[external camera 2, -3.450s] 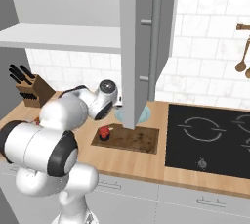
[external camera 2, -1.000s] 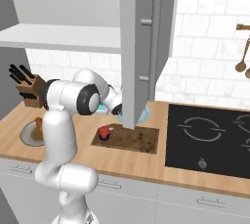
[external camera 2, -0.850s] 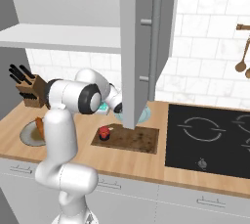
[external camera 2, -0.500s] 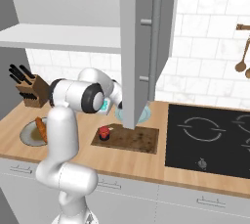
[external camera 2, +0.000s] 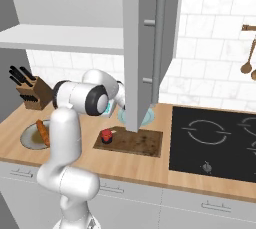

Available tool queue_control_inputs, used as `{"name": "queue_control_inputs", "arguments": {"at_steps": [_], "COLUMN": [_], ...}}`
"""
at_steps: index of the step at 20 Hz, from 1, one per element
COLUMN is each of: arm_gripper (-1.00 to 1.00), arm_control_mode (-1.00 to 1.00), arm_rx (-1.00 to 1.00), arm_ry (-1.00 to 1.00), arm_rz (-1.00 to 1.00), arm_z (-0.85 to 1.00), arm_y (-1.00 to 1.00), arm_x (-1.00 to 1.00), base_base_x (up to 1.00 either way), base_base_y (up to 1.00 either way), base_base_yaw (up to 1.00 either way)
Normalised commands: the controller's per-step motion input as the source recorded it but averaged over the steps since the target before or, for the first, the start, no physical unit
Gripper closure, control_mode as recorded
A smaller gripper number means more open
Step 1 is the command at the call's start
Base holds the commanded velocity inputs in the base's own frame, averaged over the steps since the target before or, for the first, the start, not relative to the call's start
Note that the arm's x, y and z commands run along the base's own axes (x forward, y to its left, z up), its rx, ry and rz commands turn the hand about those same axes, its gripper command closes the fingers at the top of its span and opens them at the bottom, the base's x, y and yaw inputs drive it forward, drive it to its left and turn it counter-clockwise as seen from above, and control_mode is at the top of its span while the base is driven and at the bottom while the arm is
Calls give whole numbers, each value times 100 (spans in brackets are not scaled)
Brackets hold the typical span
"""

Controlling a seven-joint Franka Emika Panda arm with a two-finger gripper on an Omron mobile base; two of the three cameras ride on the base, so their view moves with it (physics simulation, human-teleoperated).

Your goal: From the different types of pastries on the counter, select a croissant and place it on the cutting board. Then retrieve a jar of jam from the cabinet and place it alongside the croissant on the cutting board.

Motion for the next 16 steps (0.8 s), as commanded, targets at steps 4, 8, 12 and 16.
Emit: {"name": "queue_control_inputs", "arguments": {"at_steps": [4,8,12,16], "arm_gripper": [100,100,100,100], "arm_control_mode": [-100,-100,-100,-100], "arm_rx": [3,2,-1,-5], "arm_ry": [2,1,0,0], "arm_rz": [3,0,-1,-10], "arm_z": [47,82,-1,0], "arm_y": [3,14,16,62], "arm_x": [-30,-20,-4,-43], "base_base_x": [0,0,0,0], "base_base_y": [0,0,0,0], "base_base_yaw": [0,0,0,0]}}
